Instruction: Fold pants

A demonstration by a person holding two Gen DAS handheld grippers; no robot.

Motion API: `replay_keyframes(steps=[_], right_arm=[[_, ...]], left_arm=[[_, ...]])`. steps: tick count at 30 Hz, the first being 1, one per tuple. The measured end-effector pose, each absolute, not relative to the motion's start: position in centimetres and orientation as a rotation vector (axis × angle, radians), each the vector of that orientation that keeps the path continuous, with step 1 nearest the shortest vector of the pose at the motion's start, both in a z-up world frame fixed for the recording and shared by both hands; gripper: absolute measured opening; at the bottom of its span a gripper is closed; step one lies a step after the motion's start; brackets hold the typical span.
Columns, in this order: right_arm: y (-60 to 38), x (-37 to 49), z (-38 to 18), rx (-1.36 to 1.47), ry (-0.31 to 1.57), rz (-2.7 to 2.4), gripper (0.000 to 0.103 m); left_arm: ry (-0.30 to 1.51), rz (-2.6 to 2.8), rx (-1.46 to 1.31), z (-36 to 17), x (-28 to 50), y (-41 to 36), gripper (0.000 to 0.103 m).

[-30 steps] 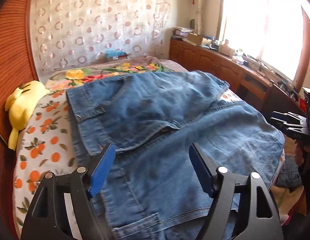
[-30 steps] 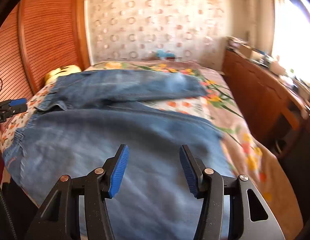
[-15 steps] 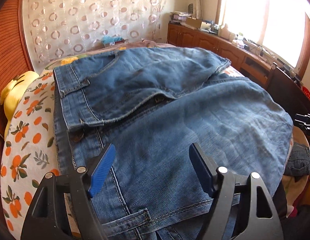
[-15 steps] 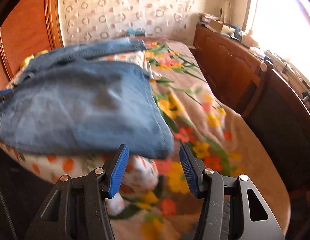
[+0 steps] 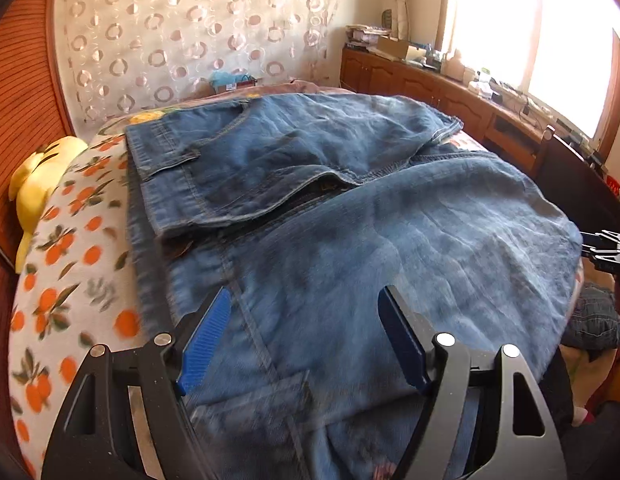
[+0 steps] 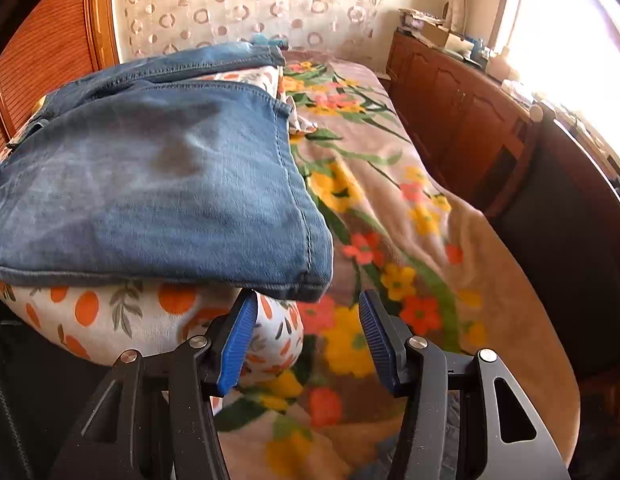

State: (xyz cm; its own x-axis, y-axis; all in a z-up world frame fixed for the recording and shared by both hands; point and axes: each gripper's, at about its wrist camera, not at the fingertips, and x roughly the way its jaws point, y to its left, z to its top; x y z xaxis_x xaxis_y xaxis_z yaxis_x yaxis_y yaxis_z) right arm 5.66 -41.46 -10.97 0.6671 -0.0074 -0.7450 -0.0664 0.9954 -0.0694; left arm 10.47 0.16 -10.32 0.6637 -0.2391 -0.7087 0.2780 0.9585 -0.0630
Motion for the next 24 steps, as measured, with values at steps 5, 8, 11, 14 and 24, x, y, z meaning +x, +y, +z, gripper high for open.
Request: replay_keyframes(steps=[5, 8, 11, 14, 24], right_arm=[[-41.3, 4.9, -9.5, -0.065, 0.764, 0.052, 0.016], [-41.1, 4.3, -8.8, -0.057, 0.734, 0.043, 0.016], [-40.8, 3.7, -8.8, -0.072, 0.73, 0.029, 0.016], [-40.6, 2.9, -9.3, -0.071, 0.723, 0.023, 0.016], [-40.1, 2.9, -9.6, -0.089, 0.737, 0.011, 0.016]], left_arm=[[0.797, -0.256, 0.047, -9.4, 6.8, 2.9, 0.077], [0.81, -0.243, 0.034, -9.6, 4.4, 4.4, 0.077], [0.832, -0.242, 0.025, -10.3, 2.4, 5.6, 0.077], [0.847, -0.257, 0.01, -10.9, 1.3, 5.8, 0.069], [0.882, -0.335, -0.031, -12.2, -0.6, 5.6, 0.043]])
